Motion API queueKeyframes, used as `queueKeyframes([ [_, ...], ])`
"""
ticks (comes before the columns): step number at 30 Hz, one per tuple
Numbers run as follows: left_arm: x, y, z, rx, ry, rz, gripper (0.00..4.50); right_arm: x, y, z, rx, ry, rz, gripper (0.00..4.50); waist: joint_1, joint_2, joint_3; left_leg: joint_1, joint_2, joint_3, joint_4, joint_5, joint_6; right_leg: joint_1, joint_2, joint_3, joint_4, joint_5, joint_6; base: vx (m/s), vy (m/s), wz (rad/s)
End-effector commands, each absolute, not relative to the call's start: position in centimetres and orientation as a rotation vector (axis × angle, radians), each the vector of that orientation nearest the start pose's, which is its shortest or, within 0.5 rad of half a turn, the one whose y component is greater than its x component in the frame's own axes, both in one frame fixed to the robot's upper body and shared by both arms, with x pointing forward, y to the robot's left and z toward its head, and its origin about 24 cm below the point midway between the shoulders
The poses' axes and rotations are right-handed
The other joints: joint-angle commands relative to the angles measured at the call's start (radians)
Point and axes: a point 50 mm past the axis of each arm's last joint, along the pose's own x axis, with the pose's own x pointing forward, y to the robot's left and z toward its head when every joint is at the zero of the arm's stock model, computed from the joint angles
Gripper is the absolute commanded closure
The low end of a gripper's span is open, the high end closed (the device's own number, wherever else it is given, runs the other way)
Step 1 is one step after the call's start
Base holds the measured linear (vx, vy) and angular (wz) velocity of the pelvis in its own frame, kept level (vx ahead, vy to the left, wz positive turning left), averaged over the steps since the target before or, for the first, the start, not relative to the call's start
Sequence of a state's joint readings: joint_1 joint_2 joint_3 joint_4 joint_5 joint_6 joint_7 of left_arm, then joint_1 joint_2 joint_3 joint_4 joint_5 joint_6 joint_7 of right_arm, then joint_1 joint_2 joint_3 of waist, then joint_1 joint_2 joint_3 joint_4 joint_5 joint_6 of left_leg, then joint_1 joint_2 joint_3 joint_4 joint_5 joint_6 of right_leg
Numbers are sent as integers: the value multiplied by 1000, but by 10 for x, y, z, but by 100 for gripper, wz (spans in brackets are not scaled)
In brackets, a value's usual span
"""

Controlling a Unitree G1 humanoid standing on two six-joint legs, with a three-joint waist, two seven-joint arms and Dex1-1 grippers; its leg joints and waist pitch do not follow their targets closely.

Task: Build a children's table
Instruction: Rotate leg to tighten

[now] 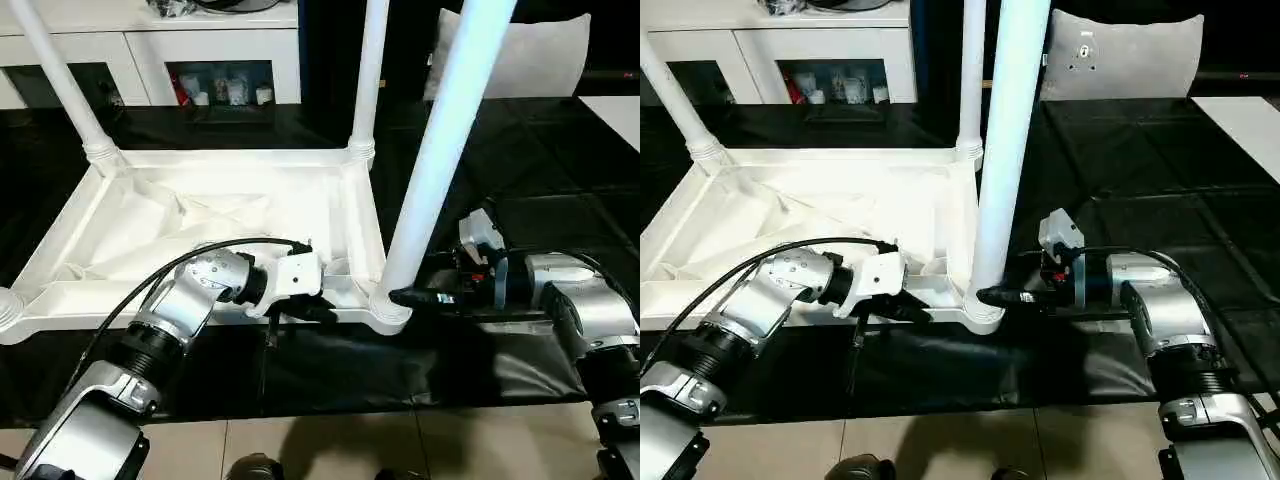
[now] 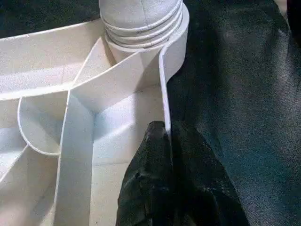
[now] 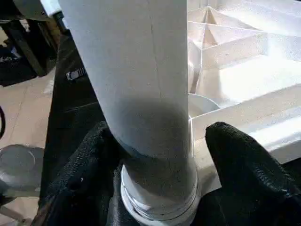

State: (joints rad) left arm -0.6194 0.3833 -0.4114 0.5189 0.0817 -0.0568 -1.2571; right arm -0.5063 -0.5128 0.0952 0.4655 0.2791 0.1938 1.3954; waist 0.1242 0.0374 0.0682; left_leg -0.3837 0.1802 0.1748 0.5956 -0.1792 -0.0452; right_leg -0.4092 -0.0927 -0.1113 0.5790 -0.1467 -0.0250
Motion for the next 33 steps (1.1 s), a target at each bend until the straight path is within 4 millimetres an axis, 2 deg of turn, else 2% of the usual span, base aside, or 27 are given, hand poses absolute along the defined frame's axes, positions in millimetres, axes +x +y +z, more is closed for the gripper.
queueKeyframes([
  [1,299,102,55,690,370,-1615,450,301,-189,87,-106,302,1367,172,-1,-12,-74,18,60,-15,-70,-204,83,56,-73,54,-59,-277,-216,0,0,0],
  [4,299,102,55,691,370,-1612,450,301,-189,87,-103,304,1371,212,1,-12,-74,18,59,-15,-70,-203,79,56,-73,55,-60,-289,-210,0,0,0],
  [10,300,103,55,691,373,-1607,450,298,-187,86,-90,319,1392,251,2,-12,-75,17,59,-15,-70,-195,81,56,-73,54,-60,-289,-207,0,0,0],
  [16,301,104,55,689,373,-1595,450,294,-185,84,-76,334,1410,262,6,-13,-76,18,60,-15,-69,-185,85,56,-73,55,-58,-274,-207,0,0,0],
  [19,301,102,55,668,369,-1587,450,291,-182,82,-57,335,1415,262,7,-11,-74,19,60,-14,-70,-198,79,55,-73,56,-62,-298,-201,0,0,0],
  [22,302,97,56,629,359,-1564,450,290,-177,81,-22,325,1392,262,13,-11,-74,21,61,-16,-71,-205,72,55,-74,56,-63,-308,-198,0,0,0],
  [24,305,93,57,593,351,-1525,450,293,-173,78,1,339,1319,262,10,-10,-72,21,61,-16,-73,-210,68,53,-73,56,-65,-317,-196,0,0,0],
  [26,307,90,58,575,347,-1503,450,295,-170,75,-2,345,1273,262,5,-11,-65,24,57,-17,-78,-261,46,53,-74,53,-76,-404,-171,0,0,0],
  [27,310,87,59,559,344,-1466,450,299,-165,72,-8,343,1211,262,4,-9,-66,25,57,-20,-79,-273,39,54,-76,53,-77,-429,-162,0,0,0],
  [29,319,76,64,506,324,-1371,450,308,-153,67,-24,332,1066,262,-15,-10,-52,39,49,-23,-81,-362,5,44,-77,45,-101,-591,-109,0,0,0],
  [30,319,76,64,506,324,-1371,450,308,-153,67,-24,332,1066,262,-21,-10,-51,43,46,-25,-81,-379,-2,42,-76,41,-107,-625,-95,0,0,0],
  [31,324,72,68,474,318,-1316,450,313,-148,65,-19,331,993,262,-30,-13,-53,42,42,-31,-79,-396,-8,47,-78,33,-114,-668,-65,0,0,0],
  [32,332,65,74,412,309,-1229,450,322,-140,64,10,338,857,263,-40,-8,-54,43,44,-31,-80,-400,-11,43,-76,34,-116,-663,-59,0,0,0],
  [33,332,65,74,412,309,-1229,450,322,-140,64,10,338,857,263,-48,-7,-52,43,41,-31,-79,-410,-14,39,-72,31,-118,-663,-61,0,0,0],
])
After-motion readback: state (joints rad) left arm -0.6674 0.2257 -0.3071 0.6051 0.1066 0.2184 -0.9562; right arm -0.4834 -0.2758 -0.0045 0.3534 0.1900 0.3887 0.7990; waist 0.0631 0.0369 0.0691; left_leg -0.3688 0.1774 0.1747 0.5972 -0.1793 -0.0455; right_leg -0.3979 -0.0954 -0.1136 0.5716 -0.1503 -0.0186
